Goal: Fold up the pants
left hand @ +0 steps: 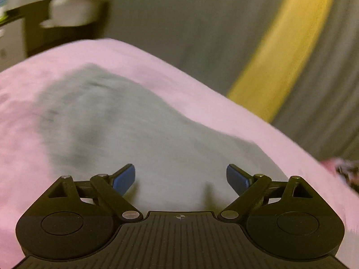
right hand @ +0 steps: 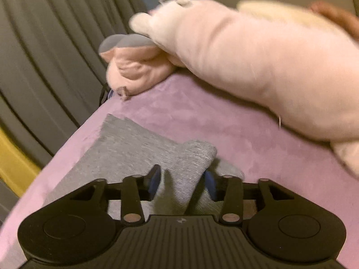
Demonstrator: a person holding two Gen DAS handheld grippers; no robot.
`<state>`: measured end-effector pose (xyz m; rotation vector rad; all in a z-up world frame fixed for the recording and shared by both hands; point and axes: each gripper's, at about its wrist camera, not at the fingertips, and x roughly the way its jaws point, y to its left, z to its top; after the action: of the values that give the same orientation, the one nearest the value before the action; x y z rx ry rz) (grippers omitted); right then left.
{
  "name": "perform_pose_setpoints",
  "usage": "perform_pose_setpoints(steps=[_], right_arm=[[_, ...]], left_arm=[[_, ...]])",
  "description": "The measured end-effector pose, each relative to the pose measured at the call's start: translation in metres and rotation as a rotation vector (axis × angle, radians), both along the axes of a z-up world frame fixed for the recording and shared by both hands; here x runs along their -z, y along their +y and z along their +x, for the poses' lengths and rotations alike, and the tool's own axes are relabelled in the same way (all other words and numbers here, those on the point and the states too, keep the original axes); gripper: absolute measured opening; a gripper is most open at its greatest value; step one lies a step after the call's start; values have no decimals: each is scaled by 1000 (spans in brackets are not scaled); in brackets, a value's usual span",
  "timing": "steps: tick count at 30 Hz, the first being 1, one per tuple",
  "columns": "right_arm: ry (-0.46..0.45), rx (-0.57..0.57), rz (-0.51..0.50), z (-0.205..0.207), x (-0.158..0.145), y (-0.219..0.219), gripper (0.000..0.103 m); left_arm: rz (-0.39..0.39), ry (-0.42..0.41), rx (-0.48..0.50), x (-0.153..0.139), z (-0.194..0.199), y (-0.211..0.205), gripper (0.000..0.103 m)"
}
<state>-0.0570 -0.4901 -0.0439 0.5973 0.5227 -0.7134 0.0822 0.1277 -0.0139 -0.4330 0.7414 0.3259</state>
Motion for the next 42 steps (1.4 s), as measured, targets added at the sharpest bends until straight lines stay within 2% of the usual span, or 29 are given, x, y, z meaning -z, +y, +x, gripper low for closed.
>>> perform_pose_setpoints(steps=[5, 6, 8, 10, 12, 14, 16, 18, 20, 23, 25, 29, 34, 42], right_arm=[[-22, -111, -93, 23, -21, 39, 50], [-26, -140, -96, 31, -23, 46, 51], [-28, -231, -80, 50, -25, 70, 55], [-13, -378, -81, 78, -21, 103, 56], [19, -526, -117, 100, -13, 140, 56], [60, -721, -161, 123, -2, 183, 56], [86, -884, -230, 136, 6, 219, 56], [120, -960, -291, 149, 15, 243, 55], [163, -944, -282, 168, 28, 248, 57], [117, -892, -266, 188, 32, 239, 68], [101, -850, -244, 203, 36, 229, 72], [85, -848, -279, 212, 40, 230, 82], [82, -849, -310, 217, 43, 235, 99], [39, -847, -302, 221, 50, 228, 99]], left_arm=[[16, 83, 167, 25, 31, -67, 93], [41, 84, 191, 29, 34, -77, 93], [143, 77, 239, 38, 37, -96, 93], [251, 53, 279, 44, 36, -110, 93], [324, 22, 321, 50, 39, -116, 93], [385, 19, 349, 52, 41, -129, 93], [384, 23, 352, 53, 45, -133, 94], [367, 12, 347, 54, 46, -135, 95], [385, 3, 354, 59, 50, -138, 97], [437, -11, 365, 68, 60, -143, 101], [428, -16, 361, 72, 70, -140, 103], [408, -51, 354, 76, 82, -137, 103], [388, -65, 334, 80, 100, -135, 103], [351, -73, 316, 81, 116, -128, 103]])
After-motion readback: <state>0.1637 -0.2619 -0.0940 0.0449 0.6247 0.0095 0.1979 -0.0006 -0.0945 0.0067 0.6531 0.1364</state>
